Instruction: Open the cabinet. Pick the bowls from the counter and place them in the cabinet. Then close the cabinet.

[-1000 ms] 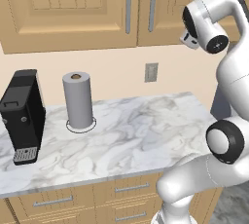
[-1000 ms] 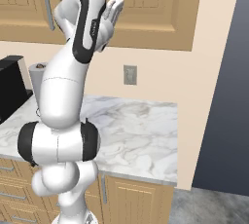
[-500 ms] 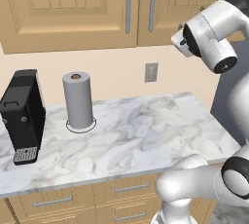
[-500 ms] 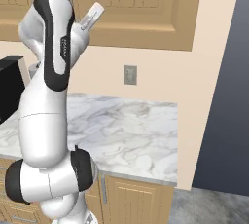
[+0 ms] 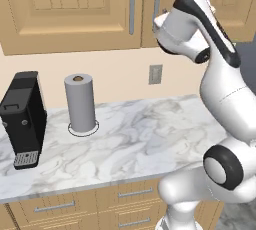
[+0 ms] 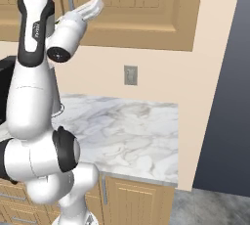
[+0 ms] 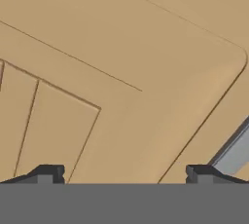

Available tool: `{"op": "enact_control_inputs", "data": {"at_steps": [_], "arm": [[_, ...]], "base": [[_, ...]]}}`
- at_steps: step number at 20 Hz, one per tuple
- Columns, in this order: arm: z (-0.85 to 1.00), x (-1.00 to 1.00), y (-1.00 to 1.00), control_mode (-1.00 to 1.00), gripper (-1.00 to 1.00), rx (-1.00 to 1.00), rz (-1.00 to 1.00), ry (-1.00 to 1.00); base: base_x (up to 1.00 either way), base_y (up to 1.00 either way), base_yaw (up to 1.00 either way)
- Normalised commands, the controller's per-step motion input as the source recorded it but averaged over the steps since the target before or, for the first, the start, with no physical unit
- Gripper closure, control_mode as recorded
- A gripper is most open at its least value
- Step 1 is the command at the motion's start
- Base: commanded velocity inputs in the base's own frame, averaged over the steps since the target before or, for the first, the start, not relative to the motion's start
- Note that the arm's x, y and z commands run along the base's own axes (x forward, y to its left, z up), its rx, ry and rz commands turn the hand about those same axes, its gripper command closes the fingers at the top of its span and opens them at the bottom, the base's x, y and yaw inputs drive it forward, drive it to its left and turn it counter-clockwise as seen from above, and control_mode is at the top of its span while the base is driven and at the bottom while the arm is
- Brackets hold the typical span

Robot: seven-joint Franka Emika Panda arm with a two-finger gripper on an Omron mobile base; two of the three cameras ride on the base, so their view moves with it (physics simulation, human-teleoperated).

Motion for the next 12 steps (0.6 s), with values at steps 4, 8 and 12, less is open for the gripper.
{"op": "enact_control_inputs", "data": {"at_steps": [4, 8, 12], "arm": [[-0.1, 0.94, 0.95, -1.0, -1.0, 0.44, 0.21, -0.12], [-0.56, 0.84, 1.0, -1.0, -1.0, 0.47, 0.22, -0.11], [-0.71, 0.98, 1.0, -1.0, -1.0, 0.49, 0.14, -0.1]], "base": [[0.0, 0.0, 0.0], [0.0, 0.0, 0.0], [0.0, 0.0, 0.0]]}}
